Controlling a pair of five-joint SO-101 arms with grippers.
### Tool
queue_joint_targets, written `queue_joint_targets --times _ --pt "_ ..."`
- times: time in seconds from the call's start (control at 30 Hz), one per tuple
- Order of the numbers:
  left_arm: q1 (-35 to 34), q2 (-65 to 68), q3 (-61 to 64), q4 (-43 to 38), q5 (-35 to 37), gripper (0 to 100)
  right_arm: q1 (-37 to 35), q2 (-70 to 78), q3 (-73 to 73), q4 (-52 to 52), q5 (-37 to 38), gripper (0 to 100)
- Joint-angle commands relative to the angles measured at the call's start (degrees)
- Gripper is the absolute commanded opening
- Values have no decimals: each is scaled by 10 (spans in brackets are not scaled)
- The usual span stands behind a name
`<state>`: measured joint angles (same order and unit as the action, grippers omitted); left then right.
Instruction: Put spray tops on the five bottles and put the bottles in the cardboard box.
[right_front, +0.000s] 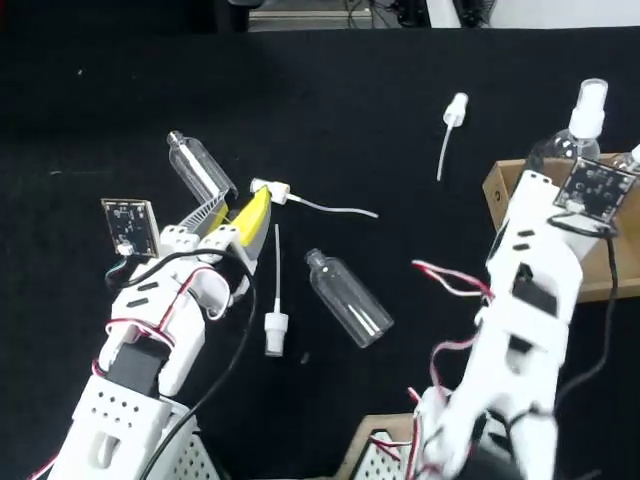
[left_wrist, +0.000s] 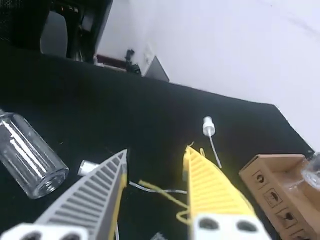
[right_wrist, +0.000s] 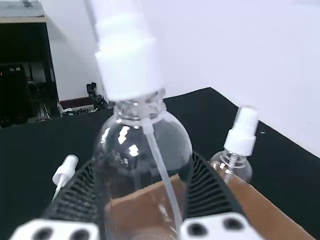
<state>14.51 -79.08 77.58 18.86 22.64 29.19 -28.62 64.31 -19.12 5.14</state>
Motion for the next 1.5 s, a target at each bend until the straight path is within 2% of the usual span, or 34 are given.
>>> queue_joint_targets --times 0.0,0.2,0.33,0.63,0.83,0.93,1.3,1.47 --pt "-1 -9 7 -15 5 166 14 107 -65 -111 -1 10" --pt "-1 -9 15 -15 5 166 34 260 -159 -143 -2 10" --pt "-1 -9 15 -15 5 166 39 338 -219 -144 -33 10" --pt "-5 -9 16 -15 5 166 48 454 -300 -147 -39 10" --pt "-2 -9 16 -15 5 166 54 525 -316 -242 -37 10" --pt "-5 -9 16 -15 5 166 54 555 -317 -281 -37 10" --pt "-4 -9 17 -15 5 166 52 578 -317 -287 -37 15" --pt "-6 -9 17 -15 5 166 49 579 -313 -284 -37 113"
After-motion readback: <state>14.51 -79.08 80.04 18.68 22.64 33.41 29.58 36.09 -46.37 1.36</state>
